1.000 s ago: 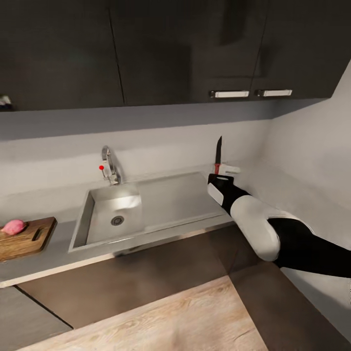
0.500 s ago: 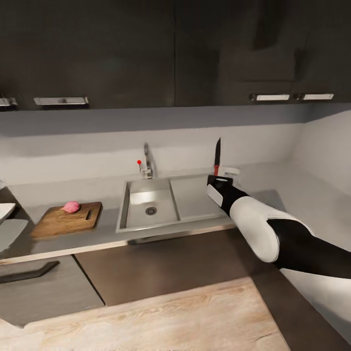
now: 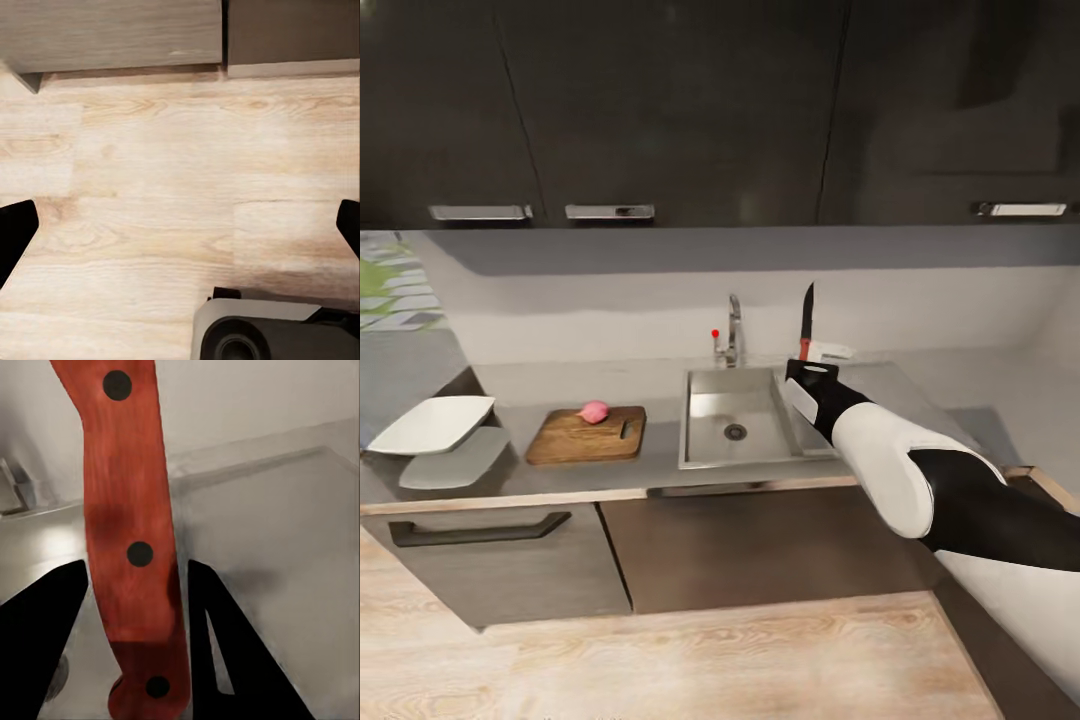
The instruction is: In the kitchen, take the Vidalia onion out of the sink, dice it on the chopping board with the paring knife, put the diced onion into the bowl on the countertop, then place both the paring knife and the chopping board into the sink.
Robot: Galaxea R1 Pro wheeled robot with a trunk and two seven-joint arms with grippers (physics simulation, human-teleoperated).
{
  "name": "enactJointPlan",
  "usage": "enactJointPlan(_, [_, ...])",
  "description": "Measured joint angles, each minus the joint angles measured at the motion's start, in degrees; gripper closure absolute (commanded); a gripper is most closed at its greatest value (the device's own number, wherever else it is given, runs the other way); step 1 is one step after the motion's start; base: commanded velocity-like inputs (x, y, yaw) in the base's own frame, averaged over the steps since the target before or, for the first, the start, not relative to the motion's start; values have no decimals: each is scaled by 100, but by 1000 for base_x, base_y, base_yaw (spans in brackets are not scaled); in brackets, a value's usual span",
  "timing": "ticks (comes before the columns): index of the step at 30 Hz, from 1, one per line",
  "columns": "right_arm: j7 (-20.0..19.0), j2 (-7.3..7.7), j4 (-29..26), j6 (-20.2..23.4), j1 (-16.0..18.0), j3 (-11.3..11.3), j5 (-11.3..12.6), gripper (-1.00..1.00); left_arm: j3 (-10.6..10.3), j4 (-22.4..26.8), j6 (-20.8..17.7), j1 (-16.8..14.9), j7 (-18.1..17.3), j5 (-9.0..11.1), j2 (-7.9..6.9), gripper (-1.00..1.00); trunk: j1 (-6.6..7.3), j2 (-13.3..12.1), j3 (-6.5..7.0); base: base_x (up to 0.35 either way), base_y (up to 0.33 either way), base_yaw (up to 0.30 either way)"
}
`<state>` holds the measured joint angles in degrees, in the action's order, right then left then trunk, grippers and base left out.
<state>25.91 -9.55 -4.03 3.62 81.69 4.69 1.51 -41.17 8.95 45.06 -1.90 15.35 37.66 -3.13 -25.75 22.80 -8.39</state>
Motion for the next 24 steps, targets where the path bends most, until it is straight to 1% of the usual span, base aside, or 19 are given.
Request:
enactJointPlan(15, [0,1,0,0,0,1,1,100,1,-46,0,-1,-5,0,0,-100,0,0,9,0,300,14])
enactJointPlan(24, [0,-4,0,0,0,0,0,100,3,-51,0,0,-5,1,0,-100,0,0,35,0,301,177])
